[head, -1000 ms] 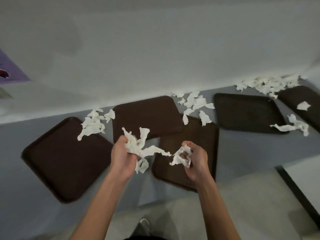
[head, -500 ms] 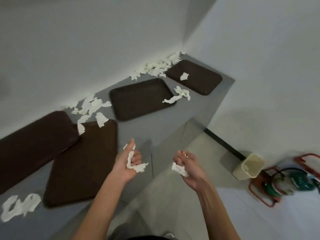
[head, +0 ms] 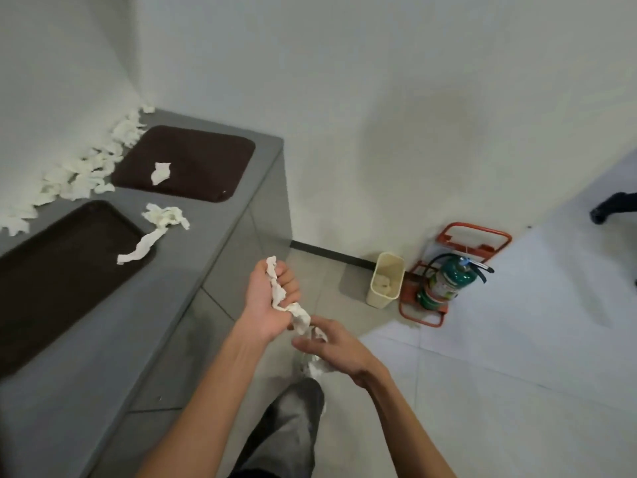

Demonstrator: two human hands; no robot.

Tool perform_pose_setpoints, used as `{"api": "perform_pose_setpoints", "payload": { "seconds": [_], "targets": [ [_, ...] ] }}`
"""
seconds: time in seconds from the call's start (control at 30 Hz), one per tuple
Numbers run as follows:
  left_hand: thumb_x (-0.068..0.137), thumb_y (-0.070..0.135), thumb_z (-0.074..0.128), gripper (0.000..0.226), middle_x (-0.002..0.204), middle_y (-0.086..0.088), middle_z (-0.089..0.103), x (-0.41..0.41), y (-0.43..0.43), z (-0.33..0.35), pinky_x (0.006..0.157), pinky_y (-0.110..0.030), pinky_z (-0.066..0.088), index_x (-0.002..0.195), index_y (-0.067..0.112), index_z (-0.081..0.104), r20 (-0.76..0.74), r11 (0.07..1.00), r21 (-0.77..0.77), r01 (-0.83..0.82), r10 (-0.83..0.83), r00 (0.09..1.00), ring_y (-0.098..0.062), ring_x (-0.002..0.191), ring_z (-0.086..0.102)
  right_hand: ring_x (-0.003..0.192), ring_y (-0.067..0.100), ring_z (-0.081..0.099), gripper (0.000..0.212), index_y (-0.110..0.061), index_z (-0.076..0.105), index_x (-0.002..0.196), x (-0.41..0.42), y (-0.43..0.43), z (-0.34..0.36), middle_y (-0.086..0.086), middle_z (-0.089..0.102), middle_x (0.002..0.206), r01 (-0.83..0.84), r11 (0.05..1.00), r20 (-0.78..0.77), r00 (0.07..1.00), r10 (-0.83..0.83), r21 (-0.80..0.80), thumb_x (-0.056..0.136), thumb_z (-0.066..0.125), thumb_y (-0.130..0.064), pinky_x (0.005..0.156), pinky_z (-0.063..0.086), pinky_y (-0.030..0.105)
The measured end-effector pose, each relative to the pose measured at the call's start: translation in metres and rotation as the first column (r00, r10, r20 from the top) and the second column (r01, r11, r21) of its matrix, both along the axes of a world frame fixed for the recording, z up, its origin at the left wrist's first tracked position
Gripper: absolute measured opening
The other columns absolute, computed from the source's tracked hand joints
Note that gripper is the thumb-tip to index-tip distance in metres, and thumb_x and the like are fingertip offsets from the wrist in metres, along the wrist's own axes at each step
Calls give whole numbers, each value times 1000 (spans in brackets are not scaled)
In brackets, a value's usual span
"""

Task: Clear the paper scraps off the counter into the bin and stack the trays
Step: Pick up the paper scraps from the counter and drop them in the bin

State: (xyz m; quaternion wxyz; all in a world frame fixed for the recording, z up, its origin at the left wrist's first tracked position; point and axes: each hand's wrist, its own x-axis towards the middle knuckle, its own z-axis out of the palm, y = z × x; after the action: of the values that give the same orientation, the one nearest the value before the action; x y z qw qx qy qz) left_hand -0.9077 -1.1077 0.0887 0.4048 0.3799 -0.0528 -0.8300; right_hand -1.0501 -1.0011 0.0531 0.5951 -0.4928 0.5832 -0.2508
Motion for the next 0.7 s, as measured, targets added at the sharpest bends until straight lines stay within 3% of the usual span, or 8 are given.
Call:
{"api": "perform_pose_setpoints", "payload": {
  "seconds": [0.07, 0.13, 0.27, 0.37, 0.43, 0.53, 0.63, 0.7],
  "targets": [
    [97, 24, 41, 30, 54, 6, 24, -36, -39, -7, 33, -21, 14, 68, 17, 46, 58, 999, -38, 0, 2, 998, -8, 36, 20, 80, 3, 63, 21, -28, 78, 107, -24, -28, -5, -11, 73, 93, 95, 994, 9, 995, -94, -47, 102, 67, -46, 78, 49, 23],
    [98, 21, 44, 25, 57, 5, 27, -68, -76, -17, 35, -21, 18, 78, 15, 57, 211, 994, -110, 1, 22, 977, -7, 39, 22, 82, -1, 62, 24, -26, 77, 103, -59, -57, -5, -12, 73, 93, 211, 977, 8, 977, -211, -31, 103, 64, -45, 79, 49, 25],
    [92, 15, 55, 20, 70, -1, 51, -131, -128, -43, 51, -24, 37, 86, 15, 74, 605, 960, -230, 157, 15, 796, -11, 57, 47, 76, 1, 58, 18, -27, 74, 102, -138, -111, 0, -16, 67, 86, 358, 931, 25, 934, -357, -65, 107, 60, -36, 70, 47, 27],
    [90, 23, 55, 25, 89, -8, 71, -189, -144, -55, 69, -36, 46, 90, 14, 79, 642, 886, -222, 407, -182, 745, -22, 81, 64, 80, 6, 61, 15, -28, 70, 107, -181, -154, -1, -10, 69, 90, 335, 937, -30, 940, -339, -97, 107, 58, -38, 75, 50, 38],
    [98, 32, 53, 31, 90, -10, 75, -226, -149, -63, 67, -36, 49, 94, 13, 78, 654, 838, -197, 509, -274, 705, -23, 80, 68, 87, 8, 68, 19, -32, 68, 123, -206, -177, -7, -8, 73, 98, 294, 946, -84, 948, -307, -139, 108, 56, -34, 81, 54, 38],
    [103, 49, 51, 42, 68, -2, 63, -267, -165, -79, 51, -29, 40, 87, 17, 72, 719, 849, -152, 506, -256, 646, -15, 61, 56, 94, 9, 72, 28, -26, 61, 138, -245, -207, -15, -7, 76, 102, 217, 965, -80, 970, -230, -144, 112, 51, -28, 84, 56, 32],
    [100, 60, 52, 45, 70, 8, 67, -292, -184, -107, 59, -29, 44, 87, 22, 73, 751, 868, -81, 490, -270, 603, -11, 66, 59, 77, 3, 67, 35, -26, 51, 148, -289, -225, -36, -2, 79, 96, 146, 987, -37, 988, -148, -60, 113, 48, -26, 78, 49, 25],
    [97, 64, 53, 51, 75, 3, 69, -308, -194, -132, 65, -34, 49, 90, 18, 73, 759, 901, -26, 434, -264, 594, -13, 70, 60, 67, 9, 55, 34, -26, 56, 144, -322, -236, -58, -2, 77, 85, 228, 974, -4, 974, -227, 11, 113, 46, -34, 70, 45, 30]
  ]
}}
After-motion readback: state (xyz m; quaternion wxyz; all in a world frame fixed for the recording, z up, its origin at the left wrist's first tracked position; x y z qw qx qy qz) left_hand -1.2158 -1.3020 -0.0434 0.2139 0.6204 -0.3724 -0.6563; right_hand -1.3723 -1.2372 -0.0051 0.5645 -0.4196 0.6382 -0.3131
